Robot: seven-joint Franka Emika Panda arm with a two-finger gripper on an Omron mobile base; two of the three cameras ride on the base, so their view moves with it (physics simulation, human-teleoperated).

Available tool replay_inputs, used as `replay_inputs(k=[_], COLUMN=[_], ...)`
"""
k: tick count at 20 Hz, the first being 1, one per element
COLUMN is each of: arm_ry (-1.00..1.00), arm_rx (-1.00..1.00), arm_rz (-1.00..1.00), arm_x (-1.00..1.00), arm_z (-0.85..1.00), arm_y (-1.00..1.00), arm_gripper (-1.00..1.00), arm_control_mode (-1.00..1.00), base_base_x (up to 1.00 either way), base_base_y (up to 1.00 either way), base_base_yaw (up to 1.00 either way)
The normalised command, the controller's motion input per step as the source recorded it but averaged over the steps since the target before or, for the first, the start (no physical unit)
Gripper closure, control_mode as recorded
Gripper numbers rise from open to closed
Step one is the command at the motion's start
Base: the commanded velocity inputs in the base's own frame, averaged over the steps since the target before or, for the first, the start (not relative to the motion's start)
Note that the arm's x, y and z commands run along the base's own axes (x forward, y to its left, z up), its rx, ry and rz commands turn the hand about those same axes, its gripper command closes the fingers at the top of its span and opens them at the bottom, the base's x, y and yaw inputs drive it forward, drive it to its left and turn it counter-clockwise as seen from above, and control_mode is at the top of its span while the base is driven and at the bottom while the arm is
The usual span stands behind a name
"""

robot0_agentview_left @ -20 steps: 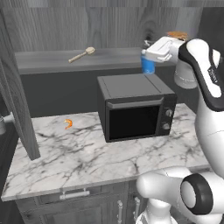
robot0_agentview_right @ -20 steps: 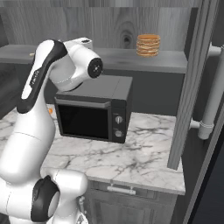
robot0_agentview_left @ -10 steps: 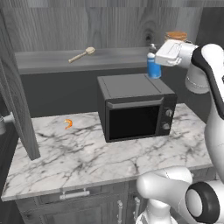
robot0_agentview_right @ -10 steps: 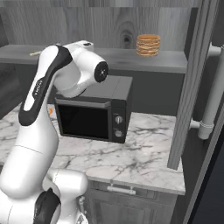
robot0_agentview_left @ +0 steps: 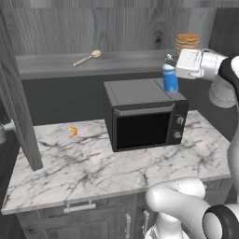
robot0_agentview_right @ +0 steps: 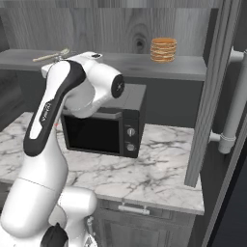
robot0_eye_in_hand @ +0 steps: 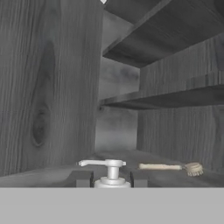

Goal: Pick the dish brush and soap dispenser from the cabinet and place them on the counter.

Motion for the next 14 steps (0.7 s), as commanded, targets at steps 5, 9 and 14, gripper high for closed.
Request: replay_inputs(k=[5, 9, 14], arm_ry=[0.0, 0.0, 0.0], arm_rx=[0.02, 0.03, 0.02], arm_rz=[0.09, 0.08, 0.07], arm_x=[-0.36, -0.36, -0.37], arm_z=[-0.25, -0.2, -0.13], arm_y=[0.0, -0.05, -0.09], arm_gripper=[1.0, 1.0, 1.0], arm_control_mode=[-1.0, -1.0, -1.0], base_base_x=[0.0, 0.0, 0.0], base_base_y=[0.0, 0.0, 0.0], base_base_yaw=[0.0, 0.0, 0.0])
